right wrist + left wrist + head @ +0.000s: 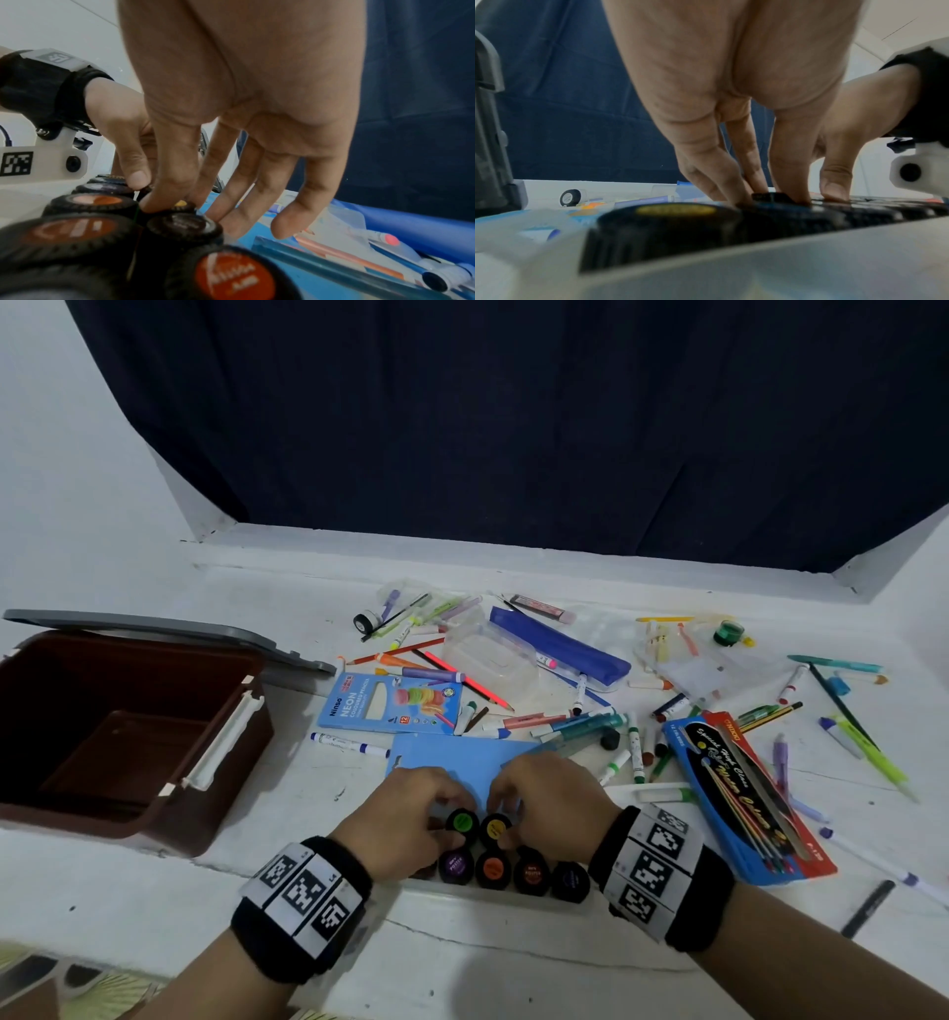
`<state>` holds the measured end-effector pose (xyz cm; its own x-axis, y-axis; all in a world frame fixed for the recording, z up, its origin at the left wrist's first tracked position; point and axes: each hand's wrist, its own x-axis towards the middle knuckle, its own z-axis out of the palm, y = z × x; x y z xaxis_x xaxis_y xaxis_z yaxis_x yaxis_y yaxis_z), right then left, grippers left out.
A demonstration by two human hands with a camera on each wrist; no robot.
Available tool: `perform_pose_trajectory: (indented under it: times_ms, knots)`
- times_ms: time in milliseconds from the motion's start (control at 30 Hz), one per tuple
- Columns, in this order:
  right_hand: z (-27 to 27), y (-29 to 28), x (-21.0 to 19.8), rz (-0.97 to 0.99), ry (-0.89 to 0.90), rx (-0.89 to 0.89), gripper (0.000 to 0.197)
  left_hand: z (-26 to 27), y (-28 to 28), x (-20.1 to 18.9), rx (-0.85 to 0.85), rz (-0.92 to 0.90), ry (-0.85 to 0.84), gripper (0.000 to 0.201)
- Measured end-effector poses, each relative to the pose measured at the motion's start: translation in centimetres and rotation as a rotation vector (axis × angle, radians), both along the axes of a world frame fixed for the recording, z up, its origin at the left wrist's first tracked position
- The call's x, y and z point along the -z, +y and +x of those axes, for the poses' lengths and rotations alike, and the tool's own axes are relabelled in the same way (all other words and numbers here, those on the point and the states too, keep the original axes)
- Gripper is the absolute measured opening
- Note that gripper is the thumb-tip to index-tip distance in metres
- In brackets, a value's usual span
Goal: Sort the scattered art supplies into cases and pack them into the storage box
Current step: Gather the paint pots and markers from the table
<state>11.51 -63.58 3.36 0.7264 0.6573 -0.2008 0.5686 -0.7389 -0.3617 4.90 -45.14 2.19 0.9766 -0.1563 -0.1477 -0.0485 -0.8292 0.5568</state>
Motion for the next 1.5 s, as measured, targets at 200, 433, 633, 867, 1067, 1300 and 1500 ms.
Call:
perform_pose_trajectory:
  times_ms: [200, 433, 633, 867, 1067, 1300, 1500]
  knots:
    - [0.1, -0.1, -0.2, 0.001, 0.008, -0.026, 0.027, 0.5, -0.1, -0.4, -0.060, 0.001, 0.022, 0.027]
    - [1.1, 0.3, -0.9, -0.077, 0.045, -0.155, 0.024, 1.0, 0.2, -0.3, -0.069, 0.032, 0.067, 0.029]
    - [2.5, 0.0, -0.5, -0.050, 0.123, -0.205, 0.030, 1.2, 1.0, 0.0, -0.062, 0.002, 0.098, 0.032]
    - [6.3, -1.0, 0.1, 0.376, 0.189, -0.074, 0.021, 2.3, 1.7, -1.5, -0.056, -0.190, 0.041, 0.023]
    - [13.7, 0.7, 0.5, 0.410, -0.064, 0.041, 0.028, 9.5, 5.0, -4.8, -0.371, -0.302, -0.428, 0.017]
    - [19.3, 3.4, 1.5, 0.188, -0.022, 0.042, 0.050, 21.7, 10.7, -1.9, -0.705, -0.047, -0.304, 0.043]
    - [20.8, 3.7, 1.6, 0.213, -0.008, 0.044, 0.049, 26.8, 13.0, 1.0, -0.762, 0.193, 0.056, 0.058]
